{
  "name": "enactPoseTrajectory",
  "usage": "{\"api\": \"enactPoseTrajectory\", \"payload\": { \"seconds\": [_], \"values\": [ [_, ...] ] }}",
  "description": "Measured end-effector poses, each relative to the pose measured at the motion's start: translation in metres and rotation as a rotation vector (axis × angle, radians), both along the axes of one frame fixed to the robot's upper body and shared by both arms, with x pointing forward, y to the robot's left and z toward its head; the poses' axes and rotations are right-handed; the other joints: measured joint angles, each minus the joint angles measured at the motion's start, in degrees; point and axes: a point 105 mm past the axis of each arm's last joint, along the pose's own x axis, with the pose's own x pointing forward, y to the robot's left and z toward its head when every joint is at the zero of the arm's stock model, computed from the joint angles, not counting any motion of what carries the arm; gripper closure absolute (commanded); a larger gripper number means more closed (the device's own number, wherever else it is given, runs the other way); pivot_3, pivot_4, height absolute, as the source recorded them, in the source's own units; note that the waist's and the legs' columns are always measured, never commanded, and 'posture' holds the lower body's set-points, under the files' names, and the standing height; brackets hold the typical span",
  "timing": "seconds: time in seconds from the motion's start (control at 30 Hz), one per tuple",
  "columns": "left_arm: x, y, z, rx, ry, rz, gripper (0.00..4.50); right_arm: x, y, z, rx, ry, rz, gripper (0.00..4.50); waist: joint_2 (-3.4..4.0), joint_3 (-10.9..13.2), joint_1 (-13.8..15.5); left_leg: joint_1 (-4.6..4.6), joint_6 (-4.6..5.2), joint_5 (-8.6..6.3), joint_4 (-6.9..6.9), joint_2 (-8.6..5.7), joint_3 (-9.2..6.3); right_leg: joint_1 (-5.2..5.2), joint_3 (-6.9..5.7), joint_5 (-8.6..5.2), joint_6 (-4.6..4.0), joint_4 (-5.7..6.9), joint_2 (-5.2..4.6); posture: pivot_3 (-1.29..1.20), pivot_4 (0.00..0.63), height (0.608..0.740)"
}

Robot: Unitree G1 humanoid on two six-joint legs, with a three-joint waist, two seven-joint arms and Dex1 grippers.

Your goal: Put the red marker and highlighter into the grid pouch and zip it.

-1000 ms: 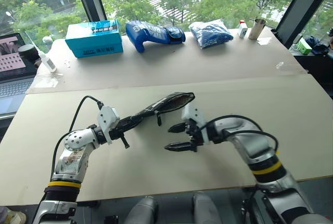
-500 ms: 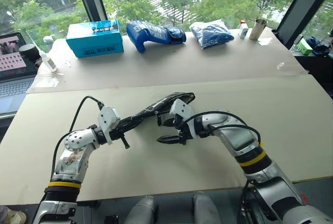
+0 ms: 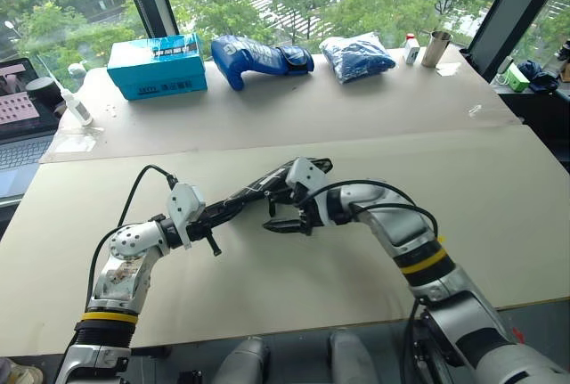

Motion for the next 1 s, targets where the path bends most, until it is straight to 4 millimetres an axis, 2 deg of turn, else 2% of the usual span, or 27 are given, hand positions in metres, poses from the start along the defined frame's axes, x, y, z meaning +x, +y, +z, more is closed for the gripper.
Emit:
{"api": "enactPoseTrajectory", "payload": {
  "seconds": [0.07,0.1,0.13,0.43,0.83,0.93,1.0],
  "values": [
    [0.0,0.0,0.0,0.0,-0.001,0.003,4.5,0.001,0.006,0.003,0.009,-0.002,0.008,0.78,0.0,0.0,-0.01,-0.01,0.0,0.0,0.01,-0.03,-0.08,0.02,-0.01,0.0,0.0,0.0,-0.04,0.0,0.15,0.74],
    [0.0,0.0,0.0,-0.001,-0.002,0.005,4.5,0.001,0.007,0.002,0.009,0.0,0.008,1.28,0.0,0.0,0.08,-0.01,0.0,0.0,0.02,-0.05,-0.12,0.02,-0.01,0.01,0.01,-0.01,-0.06,0.0,0.15,0.74],
    [0.001,0.001,0.0,-0.001,-0.002,0.007,4.5,0.001,0.006,0.002,0.008,0.004,0.006,1.41,0.0,0.0,0.11,-0.01,0.0,0.0,0.02,-0.06,-0.15,0.03,-0.01,0.01,0.02,-0.01,-0.07,0.0,0.15,0.74],
    [-0.001,0.001,-0.002,-0.002,0.006,0.013,4.5,0.008,-0.016,0.003,-0.028,-0.021,-0.011,4.47,0.0,0.0,-0.45,-0.01,0.0,-0.01,-0.01,-0.03,-0.13,-0.02,-0.01,0.02,0.02,0.0,-0.03,0.0,0.15,0.74],
    [0.001,-0.001,-0.001,0.0,-0.001,0.011,4.5,0.01,-0.027,0.009,-0.03,-0.048,-0.026,4.49,0.0,0.0,-0.75,-0.02,0.01,-0.01,-0.02,-0.03,-0.12,-0.03,-0.01,0.02,0.02,0.0,-0.04,0.0,0.15,0.74],
    [0.001,-0.003,-0.002,0.003,0.0,0.004,4.5,0.014,-0.049,0.01,-0.081,-0.088,-0.044,4.49,0.0,0.0,-0.39,-0.04,0.01,-0.01,0.0,-0.07,-0.07,-0.01,-0.02,0.02,0.03,-0.03,-0.08,0.0,0.15,0.74],
    [0.001,-0.004,-0.003,0.004,0.001,0.001,4.5,0.017,-0.073,0.011,-0.137,-0.123,-0.065,4.49,0.0,0.0,-0.14,-0.05,0.02,-0.02,0.02,-0.08,0.03,0.02,-0.03,0.02,0.04,-0.09,-0.07,0.0,0.15,0.74]
  ]
}}
